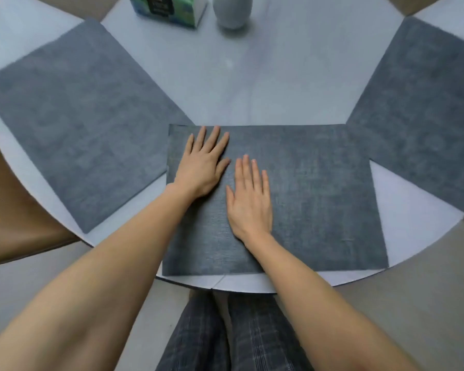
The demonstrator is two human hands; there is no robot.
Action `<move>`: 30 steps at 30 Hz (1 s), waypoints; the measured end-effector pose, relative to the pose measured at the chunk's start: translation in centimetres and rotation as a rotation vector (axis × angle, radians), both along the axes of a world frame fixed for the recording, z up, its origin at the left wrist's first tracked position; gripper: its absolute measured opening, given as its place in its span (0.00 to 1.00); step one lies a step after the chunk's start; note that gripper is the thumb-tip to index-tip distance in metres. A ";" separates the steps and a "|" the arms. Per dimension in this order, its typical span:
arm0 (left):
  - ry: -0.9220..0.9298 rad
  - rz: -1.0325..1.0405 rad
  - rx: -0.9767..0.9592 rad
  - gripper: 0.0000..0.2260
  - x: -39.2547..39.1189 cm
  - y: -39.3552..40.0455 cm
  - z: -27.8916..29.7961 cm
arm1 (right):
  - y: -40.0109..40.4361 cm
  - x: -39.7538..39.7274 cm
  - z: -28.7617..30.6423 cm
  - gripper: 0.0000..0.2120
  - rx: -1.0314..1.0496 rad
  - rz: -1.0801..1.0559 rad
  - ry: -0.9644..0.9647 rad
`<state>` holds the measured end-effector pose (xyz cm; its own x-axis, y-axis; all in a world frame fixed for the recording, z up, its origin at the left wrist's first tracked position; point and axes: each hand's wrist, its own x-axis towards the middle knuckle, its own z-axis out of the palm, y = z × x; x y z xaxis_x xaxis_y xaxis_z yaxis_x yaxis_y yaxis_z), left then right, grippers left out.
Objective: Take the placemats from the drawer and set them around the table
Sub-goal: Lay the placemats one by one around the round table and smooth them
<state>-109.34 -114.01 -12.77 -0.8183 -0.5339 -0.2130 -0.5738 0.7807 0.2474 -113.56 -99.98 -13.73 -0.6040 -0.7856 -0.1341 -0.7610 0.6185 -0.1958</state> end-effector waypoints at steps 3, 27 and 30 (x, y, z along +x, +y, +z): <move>-0.034 0.086 -0.056 0.31 1.7 -2.9 -0.5 | 0.1 0.2 -0.7 0.30 0.000 -0.016 0.037; 0.128 0.055 -0.162 0.32 9.1 1.7 -0.5 | 0.1 0.7 -0.8 0.28 -0.019 -0.048 0.088; 0.094 -0.026 -0.119 0.32 10.9 7.2 -1.4 | 0.0 0.6 -0.7 0.28 -0.030 -0.043 0.085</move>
